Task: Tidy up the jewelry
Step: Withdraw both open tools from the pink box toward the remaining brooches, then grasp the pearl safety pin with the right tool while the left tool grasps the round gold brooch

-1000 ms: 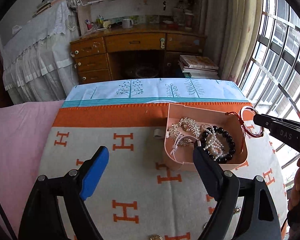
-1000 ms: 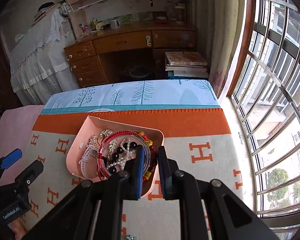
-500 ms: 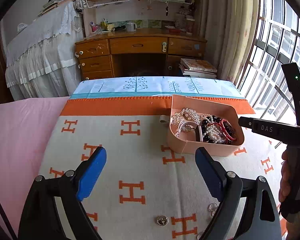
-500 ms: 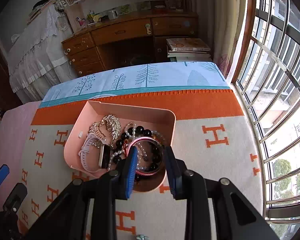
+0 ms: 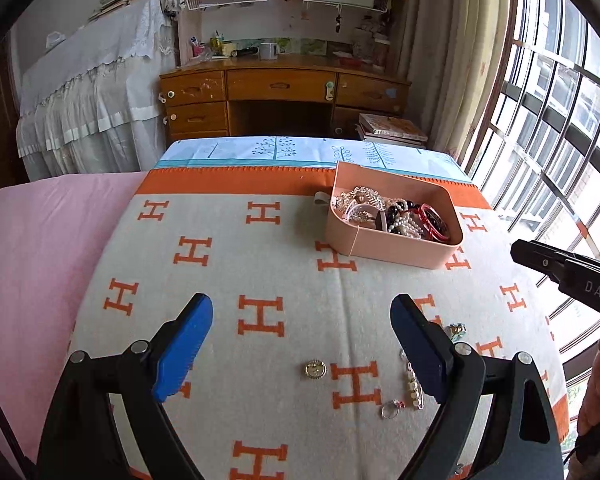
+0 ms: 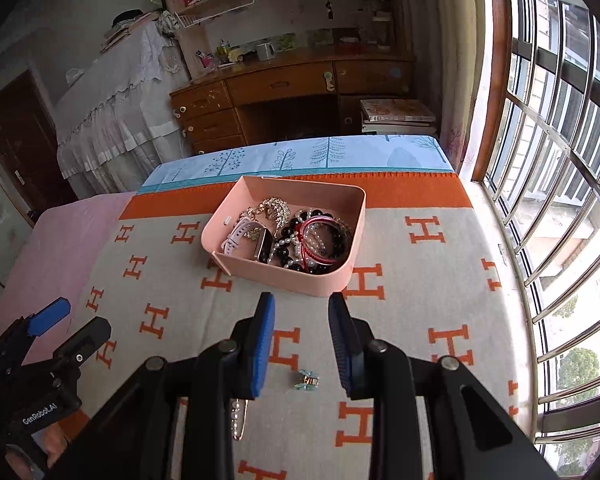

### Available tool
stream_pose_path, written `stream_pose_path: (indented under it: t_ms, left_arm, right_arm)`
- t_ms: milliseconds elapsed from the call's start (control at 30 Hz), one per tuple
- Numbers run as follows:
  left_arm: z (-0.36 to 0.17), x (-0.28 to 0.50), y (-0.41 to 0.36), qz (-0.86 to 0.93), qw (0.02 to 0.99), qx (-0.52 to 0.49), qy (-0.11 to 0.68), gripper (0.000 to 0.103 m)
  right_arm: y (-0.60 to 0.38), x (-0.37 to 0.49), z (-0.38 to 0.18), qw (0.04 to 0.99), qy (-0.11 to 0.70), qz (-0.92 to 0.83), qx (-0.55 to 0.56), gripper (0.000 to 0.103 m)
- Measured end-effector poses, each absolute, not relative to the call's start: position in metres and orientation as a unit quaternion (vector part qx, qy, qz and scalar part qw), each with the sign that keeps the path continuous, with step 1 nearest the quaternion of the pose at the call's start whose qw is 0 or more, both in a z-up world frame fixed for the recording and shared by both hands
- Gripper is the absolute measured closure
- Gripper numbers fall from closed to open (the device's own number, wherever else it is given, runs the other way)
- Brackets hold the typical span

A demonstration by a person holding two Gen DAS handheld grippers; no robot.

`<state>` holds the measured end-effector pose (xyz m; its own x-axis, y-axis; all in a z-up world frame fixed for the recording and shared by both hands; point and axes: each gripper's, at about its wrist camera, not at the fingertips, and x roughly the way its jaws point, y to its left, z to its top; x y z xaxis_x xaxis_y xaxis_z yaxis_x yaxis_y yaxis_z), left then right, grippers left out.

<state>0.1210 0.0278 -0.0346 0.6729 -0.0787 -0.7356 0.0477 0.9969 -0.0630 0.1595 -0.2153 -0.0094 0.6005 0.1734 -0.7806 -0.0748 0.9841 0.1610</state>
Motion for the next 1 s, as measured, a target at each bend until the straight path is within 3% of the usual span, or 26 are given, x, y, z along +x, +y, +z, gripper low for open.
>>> stream_pose_path:
  t_ms: [467, 1000]
  left_arm:
    - [-0.066, 0.090, 0.055, -0.015, 0.891, -0.049, 0.451, 0.014]
    - [-0.117, 0.078, 0.061, -0.012, 0.865, -0.042, 0.500, 0.014]
  right_arm:
    - [-0.217, 0.093, -0.016, 0.903, 0.421, 0.077, 0.044, 0.075]
    - [-0.172, 0.087, -0.085, 0.858, 0.493, 0.145, 0.021, 0.075]
